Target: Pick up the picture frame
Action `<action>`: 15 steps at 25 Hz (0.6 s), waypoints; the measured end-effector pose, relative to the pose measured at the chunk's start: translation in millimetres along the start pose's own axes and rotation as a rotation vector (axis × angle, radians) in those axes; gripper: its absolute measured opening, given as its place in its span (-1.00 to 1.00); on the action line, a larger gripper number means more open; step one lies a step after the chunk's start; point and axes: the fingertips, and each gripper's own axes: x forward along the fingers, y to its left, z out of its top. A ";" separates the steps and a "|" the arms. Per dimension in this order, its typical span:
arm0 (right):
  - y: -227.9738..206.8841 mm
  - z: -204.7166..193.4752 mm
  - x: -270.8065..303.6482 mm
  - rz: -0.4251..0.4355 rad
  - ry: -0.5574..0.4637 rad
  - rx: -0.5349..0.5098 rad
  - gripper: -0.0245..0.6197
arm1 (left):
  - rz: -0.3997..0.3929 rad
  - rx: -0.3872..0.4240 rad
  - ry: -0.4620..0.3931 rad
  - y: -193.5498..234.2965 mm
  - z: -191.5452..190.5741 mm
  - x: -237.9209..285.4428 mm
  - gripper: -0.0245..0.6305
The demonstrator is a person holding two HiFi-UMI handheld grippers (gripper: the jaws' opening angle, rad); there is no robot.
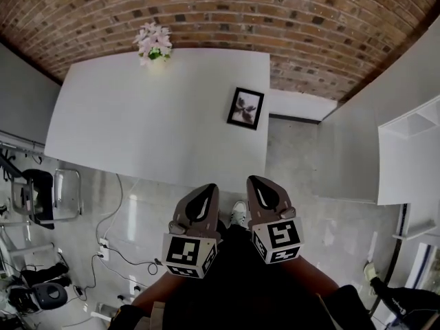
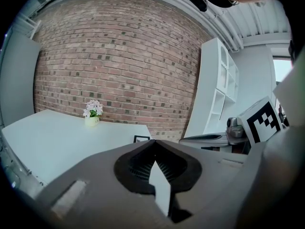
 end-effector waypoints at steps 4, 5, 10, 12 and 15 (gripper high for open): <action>-9.2 -2.6 9.9 -0.023 0.011 0.015 -0.92 | -0.021 0.001 0.008 3.9 1.1 18.7 -0.92; -10.9 -4.1 13.7 -0.030 0.015 0.015 -0.92 | -0.028 0.001 0.011 5.7 0.4 24.2 -0.92; -24.4 -9.6 30.3 -0.070 0.047 0.026 -0.92 | -0.077 0.016 0.038 9.0 -2.4 52.5 -0.92; -32.5 -7.8 37.3 -0.085 0.051 0.037 -0.92 | -0.094 0.037 0.039 10.3 2.9 66.4 -0.92; -45.2 -8.0 52.5 -0.111 0.063 0.043 -0.92 | -0.115 0.052 0.047 15.5 4.4 88.3 -0.92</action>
